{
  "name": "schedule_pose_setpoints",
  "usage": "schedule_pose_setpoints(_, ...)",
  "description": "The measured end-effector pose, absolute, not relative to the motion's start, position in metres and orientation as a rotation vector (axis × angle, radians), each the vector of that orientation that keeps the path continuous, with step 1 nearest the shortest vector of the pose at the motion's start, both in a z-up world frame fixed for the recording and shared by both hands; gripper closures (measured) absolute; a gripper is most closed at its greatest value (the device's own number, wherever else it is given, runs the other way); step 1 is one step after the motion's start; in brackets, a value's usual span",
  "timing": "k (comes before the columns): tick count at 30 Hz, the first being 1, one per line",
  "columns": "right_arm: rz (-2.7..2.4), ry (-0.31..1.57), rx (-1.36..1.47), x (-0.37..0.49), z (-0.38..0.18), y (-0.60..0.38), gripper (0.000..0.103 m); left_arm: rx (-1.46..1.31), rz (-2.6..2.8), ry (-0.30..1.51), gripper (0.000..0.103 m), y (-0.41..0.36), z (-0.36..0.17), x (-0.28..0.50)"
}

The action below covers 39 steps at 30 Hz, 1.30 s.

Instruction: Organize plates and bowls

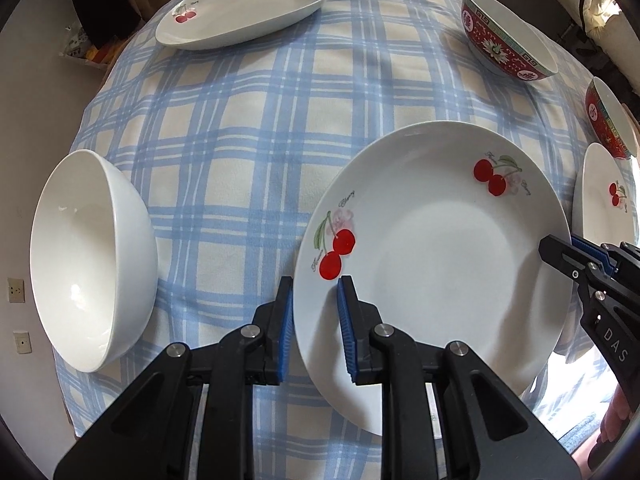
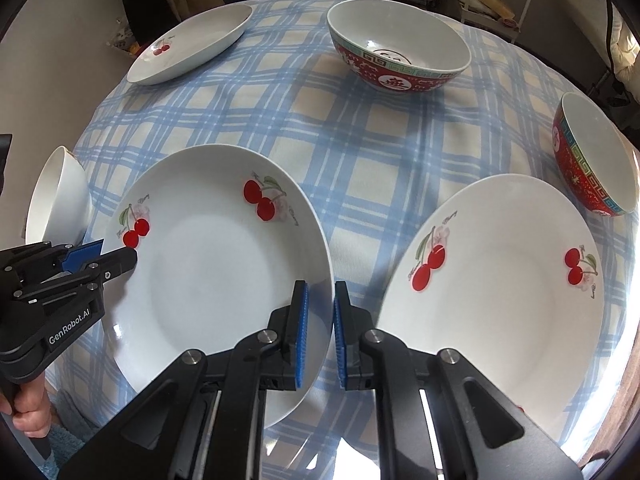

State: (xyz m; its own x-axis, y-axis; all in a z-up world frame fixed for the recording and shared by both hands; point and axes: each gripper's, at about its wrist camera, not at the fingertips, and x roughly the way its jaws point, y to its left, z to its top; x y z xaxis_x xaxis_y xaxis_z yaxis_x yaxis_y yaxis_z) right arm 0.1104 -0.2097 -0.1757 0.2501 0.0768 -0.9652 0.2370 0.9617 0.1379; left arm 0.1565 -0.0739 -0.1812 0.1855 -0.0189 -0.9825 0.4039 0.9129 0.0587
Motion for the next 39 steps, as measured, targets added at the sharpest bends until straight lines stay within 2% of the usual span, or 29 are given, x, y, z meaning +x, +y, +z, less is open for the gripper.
schedule_pose_setpoints(17,-0.087,1.333,0.277,0.11,-0.177,-0.211,0.09,0.353,-0.305,1.341,0.082,-0.07,-0.181,0.159)
schedule_pose_setpoints(25,-0.107,1.264,0.276,0.103,-0.147,-0.218,0.089,0.349,-0.261,1.285,0.081,-0.065,-0.161,0.159)
schedule_pose_setpoints(27,-0.126,1.241,0.284,0.101,-0.138,-0.225,0.089,0.347,-0.26,1.26,0.081,-0.065,-0.153,0.159)
schedule_pose_setpoints(30,-0.154,1.218,0.296,0.098,-0.124,-0.238,0.089,0.316,-0.26,1.237,0.073,-0.065,-0.139,0.158)
schedule_pose_setpoints(33,-0.179,1.196,0.306,0.093,-0.112,-0.249,0.073,0.322,-0.261,1.208,0.054,-0.071,-0.128,0.155)
schedule_pose_setpoints(34,-0.187,1.187,0.311,0.091,-0.108,-0.253,0.064,0.328,-0.257,1.196,0.048,-0.074,-0.125,0.152)
schedule_pose_setpoints(35,-0.195,1.18,0.312,0.089,-0.104,-0.258,0.055,0.335,-0.251,1.183,0.048,-0.075,-0.122,0.151)
schedule_pose_setpoints(36,-0.198,1.177,0.31,0.087,-0.101,-0.261,0.051,0.342,-0.241,1.178,0.046,-0.077,-0.12,0.15)
schedule_pose_setpoints(38,-0.206,1.18,0.294,0.084,-0.096,-0.266,0.036,0.338,-0.239,1.187,0.028,-0.081,-0.116,0.15)
schedule_pose_setpoints(39,-0.214,1.186,0.276,0.083,-0.095,-0.269,0.033,0.331,-0.245,1.186,0.023,-0.084,-0.113,0.148)
